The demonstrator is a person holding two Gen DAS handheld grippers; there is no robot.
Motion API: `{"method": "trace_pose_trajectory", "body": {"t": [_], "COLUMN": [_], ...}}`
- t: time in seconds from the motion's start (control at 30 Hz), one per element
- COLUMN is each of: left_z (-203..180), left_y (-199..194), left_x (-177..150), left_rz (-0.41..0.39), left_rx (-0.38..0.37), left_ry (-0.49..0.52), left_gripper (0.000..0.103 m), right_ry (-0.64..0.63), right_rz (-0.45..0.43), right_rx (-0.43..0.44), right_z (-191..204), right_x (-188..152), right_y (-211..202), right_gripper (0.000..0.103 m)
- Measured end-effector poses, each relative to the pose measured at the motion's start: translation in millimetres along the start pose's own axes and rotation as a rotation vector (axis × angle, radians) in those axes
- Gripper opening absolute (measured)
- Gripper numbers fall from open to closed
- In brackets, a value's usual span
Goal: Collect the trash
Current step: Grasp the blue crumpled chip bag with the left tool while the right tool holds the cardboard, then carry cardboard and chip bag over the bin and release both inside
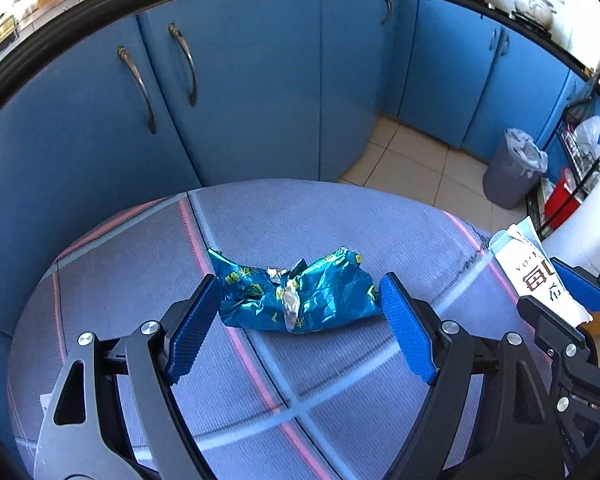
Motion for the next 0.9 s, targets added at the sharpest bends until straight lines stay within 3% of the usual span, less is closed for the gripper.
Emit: {"method": "trace_pose_trajectory", "body": {"t": [0.2,0.33,0.43,0.47,0.9], "left_z": [5.1,0.4,-1.8,-2.5,-30.3], "left_y": [3.5,1.3,-5.0,-7.1,-72.0], "left_x": [2.3,-2.0,-3.7,-5.1,-20.3], "left_rz": [-0.01,-0.017,-0.023,-0.012,-0.09], "left_rx": [0.006,0.058,0.073,0.07,0.069], "left_ry": [0.013,0.064,0.079,0.082,0.137], "left_gripper": [0.077,0.071,0.054,0.053,0.051], "right_ry": [0.01,0.004,0.01,0.012,0.007], "right_rz": [-0.005,-0.011,-0.016,-0.018,-0.055], "right_rx": [0.015,0.011,0.008,0.01,-0.025], "right_z": [3.5,6.8,6.3,5.6,-10.6], "right_x": [4.9,5.3,5.1,4.3,-15.0], "right_y": [4.8,0.9,-3.6,-6.5,-62.7], "right_gripper": [0.028,0.029,0.029,0.029,0.029]}}
Point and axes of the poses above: each gripper's, at about its wrist camera, not at the fingertips, and y roughly the way its jaws point, z to its left, x to its top, the point moved 5 cm from there along y, roughly the way its jaws point, and after that the axes turned 2 degrees about z, right-handed, at the moved point
